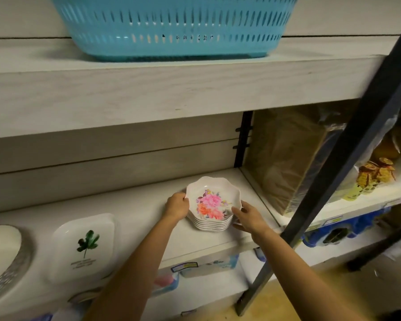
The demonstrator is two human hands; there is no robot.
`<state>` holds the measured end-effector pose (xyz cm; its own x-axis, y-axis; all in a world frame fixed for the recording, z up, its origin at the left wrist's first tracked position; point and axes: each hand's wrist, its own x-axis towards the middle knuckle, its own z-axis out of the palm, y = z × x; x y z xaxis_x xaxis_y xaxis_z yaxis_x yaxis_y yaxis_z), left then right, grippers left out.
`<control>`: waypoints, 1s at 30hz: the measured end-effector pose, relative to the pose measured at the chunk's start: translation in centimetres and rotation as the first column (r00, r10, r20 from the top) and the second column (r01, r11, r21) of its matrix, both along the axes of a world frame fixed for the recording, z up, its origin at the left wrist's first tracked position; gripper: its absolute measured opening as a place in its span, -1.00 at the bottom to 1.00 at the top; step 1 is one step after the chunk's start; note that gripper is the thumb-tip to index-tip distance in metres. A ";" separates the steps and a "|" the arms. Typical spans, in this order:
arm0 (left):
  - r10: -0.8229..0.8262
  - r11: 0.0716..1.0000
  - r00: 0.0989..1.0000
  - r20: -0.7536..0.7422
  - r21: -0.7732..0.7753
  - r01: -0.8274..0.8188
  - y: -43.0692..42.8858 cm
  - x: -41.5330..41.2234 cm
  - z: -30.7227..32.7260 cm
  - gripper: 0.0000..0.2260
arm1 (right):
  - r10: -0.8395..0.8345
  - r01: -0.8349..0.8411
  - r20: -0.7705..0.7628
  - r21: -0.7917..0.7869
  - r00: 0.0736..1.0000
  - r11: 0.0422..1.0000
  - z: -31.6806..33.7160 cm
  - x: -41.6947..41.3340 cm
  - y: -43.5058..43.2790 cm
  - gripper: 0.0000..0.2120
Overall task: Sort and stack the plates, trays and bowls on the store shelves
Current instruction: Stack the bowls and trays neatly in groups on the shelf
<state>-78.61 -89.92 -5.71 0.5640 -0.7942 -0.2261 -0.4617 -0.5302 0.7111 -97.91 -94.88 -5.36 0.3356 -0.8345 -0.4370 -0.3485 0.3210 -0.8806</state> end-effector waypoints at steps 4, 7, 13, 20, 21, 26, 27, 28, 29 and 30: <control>0.096 0.995 0.995 -0.003 0.022 -0.096 3.0 2.1 0.4 -0.75 | 0.046 -0.046 0.029 -0.013 0.999 0.999 -0.2 2.8 0.6 -0.66; 0.166 0.986 0.986 -0.003 0.036 -0.165 5.9 3.8 0.6 -0.76 | 0.092 -0.091 0.067 -0.019 0.994 0.996 -0.4 5.2 1.7 -0.68; 0.292 0.956 0.956 -0.024 0.043 -0.291 10.6 5.8 0.5 -0.78 | 0.229 -0.228 0.006 -0.059 0.973 0.972 -0.4 8.9 3.8 -0.70; 0.310 0.951 0.950 -0.050 0.015 -0.309 12.3 4.7 0.0 -0.76 | 0.235 -0.237 -0.031 -0.050 0.971 0.970 -0.6 8.7 4.3 -0.71; 0.308 0.951 0.949 -0.064 0.014 -0.307 12.3 4.5 0.0 -0.76 | 0.234 -0.235 -0.038 -0.049 0.972 0.971 -0.5 8.5 4.3 -0.71; 0.263 0.964 0.960 -0.100 0.004 -0.264 12.1 3.5 -0.4 -0.79 | 0.207 -0.208 -0.047 -0.038 0.977 0.977 -0.7 6.9 4.1 -0.71; 0.262 0.965 0.960 -0.096 0.007 -0.262 12.1 3.3 -0.4 -0.78 | 0.203 -0.205 -0.048 -0.038 0.978 0.978 -0.7 6.7 4.2 -0.71; 0.257 0.966 0.962 -0.092 0.006 -0.258 12.1 3.1 -0.4 -0.75 | 0.201 -0.202 -0.041 -0.042 0.979 0.978 -0.8 6.6 4.3 -0.71; 0.253 0.967 0.963 -0.095 0.010 -0.253 12.2 3.0 -0.3 -0.73 | 0.198 -0.200 -0.046 -0.043 0.979 0.979 -0.7 6.6 4.5 -0.70; 0.246 0.969 0.964 -0.100 0.005 -0.246 12.3 3.0 -0.2 -0.71 | 0.192 -0.194 -0.046 -0.045 0.980 0.980 -0.8 6.5 4.5 -0.70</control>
